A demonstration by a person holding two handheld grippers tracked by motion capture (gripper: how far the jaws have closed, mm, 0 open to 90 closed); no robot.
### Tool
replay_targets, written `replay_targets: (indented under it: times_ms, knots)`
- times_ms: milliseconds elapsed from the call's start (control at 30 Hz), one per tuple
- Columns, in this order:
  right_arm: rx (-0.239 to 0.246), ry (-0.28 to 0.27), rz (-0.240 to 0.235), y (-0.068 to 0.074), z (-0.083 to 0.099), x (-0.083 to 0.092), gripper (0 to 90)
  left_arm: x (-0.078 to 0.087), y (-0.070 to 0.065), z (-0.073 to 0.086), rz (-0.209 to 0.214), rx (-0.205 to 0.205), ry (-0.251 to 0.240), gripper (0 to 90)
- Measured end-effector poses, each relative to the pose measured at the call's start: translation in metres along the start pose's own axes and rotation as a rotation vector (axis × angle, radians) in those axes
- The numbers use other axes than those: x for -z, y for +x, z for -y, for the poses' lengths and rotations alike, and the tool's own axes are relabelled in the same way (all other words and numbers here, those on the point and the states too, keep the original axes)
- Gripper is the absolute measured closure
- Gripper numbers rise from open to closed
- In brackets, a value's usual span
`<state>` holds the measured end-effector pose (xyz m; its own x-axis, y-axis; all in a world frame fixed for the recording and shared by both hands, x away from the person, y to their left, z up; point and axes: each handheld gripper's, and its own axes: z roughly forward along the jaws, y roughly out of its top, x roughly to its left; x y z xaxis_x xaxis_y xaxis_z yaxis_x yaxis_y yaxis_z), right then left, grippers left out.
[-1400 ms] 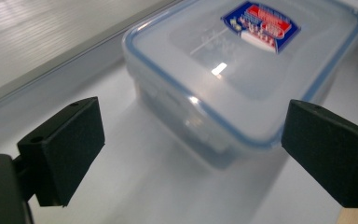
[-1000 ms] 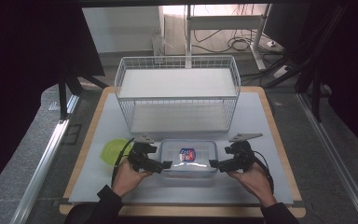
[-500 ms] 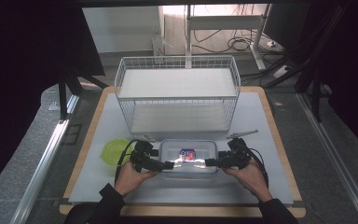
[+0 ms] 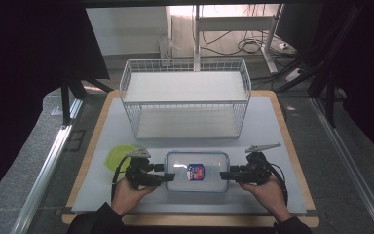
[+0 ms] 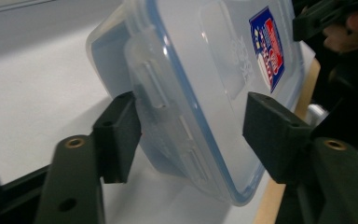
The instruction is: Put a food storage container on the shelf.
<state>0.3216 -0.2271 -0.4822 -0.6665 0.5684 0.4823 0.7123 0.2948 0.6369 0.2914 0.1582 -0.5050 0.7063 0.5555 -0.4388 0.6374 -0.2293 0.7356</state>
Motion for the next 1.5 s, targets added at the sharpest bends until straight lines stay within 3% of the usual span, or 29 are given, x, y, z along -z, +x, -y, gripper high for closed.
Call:
replay_targets:
  times_ms: [67, 233, 400, 567, 833, 1167, 1500]
  knots:
    - [-0.035, -0.005, -0.021, -0.002, 0.002, 0.0, 48.8, 0.002, 0.002, 0.003, 0.023, 0.023, -0.018, 44.4]
    - [-0.057, -0.005, 0.006, 0.004, 0.003, 0.001, 50.6, 0.002, -0.002, 0.003, 0.004, 0.028, -0.028, 45.2]
    - [-0.085, -0.04, 0.011, 0.006, 0.006, 0.004, 53.0, 0.002, -0.001, 0.001, -0.006, 0.047, -0.05, 47.3]
    - [-0.075, -0.077, 0.024, 0.008, 0.005, 0.003, 53.2, 0.003, 0.0, 0.0, -0.017, 0.06, -0.062, 47.9]
    - [-0.045, -0.124, 0.024, 0.014, -0.002, 0.008, 53.1, 0.013, -0.006, -0.012, -0.035, 0.031, -0.09, 48.4]
    - [-0.016, -0.187, 0.012, 0.02, -0.02, 0.017, 52.8, 0.028, -0.014, -0.037, -0.069, -0.019, -0.11, 48.6]
    - [0.001, -0.221, 0.01, 0.024, -0.048, 0.024, 52.7, 0.041, -0.014, -0.057, -0.087, -0.018, -0.141, 48.7]
